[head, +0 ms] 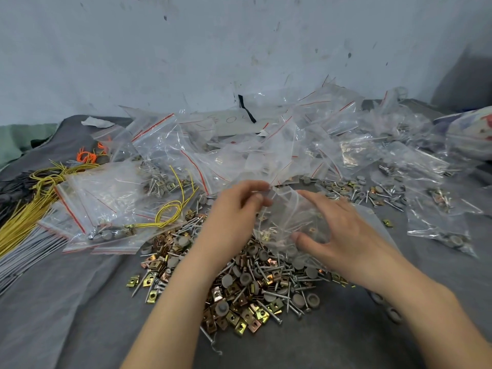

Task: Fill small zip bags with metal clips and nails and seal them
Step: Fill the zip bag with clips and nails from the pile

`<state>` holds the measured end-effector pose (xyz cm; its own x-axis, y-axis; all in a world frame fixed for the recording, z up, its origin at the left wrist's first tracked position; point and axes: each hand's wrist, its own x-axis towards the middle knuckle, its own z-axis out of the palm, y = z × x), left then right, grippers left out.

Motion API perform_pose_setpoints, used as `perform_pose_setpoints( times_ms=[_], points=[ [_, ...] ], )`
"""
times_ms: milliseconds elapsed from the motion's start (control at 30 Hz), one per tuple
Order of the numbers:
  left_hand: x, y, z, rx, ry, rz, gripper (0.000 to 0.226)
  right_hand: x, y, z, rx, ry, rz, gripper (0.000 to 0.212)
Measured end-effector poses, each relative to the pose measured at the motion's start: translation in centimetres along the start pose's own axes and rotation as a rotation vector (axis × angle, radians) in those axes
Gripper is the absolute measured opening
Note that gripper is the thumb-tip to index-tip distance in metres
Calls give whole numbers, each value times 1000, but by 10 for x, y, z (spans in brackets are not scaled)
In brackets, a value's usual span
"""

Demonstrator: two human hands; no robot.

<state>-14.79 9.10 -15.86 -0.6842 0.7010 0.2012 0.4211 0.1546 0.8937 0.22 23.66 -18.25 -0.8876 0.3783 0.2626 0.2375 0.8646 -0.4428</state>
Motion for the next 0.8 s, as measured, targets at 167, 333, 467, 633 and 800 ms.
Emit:
perform_pose_setpoints(
  times_ms=[167, 333, 467, 633, 800],
  points=[
    [-4, -15, -28, 316, 115, 7, 22, 0, 0, -1, 7, -10, 3, 76],
    [-15, -25, -43, 681, -71, 28, 26, -1, -3, -2, 21, -20, 9, 76],
    [-23, -27, -49, 814, -294, -20, 30, -1, -4, -4, 24, -22, 26, 76],
    [-30, -21, -53, 824, -329, 5, 32, -1, -6, -4, 15, -32, 30, 77],
    [-32, -19, -54, 799, -304, 30, 23, -1, -5, -4, 6, -27, 34, 76]
  ],
)
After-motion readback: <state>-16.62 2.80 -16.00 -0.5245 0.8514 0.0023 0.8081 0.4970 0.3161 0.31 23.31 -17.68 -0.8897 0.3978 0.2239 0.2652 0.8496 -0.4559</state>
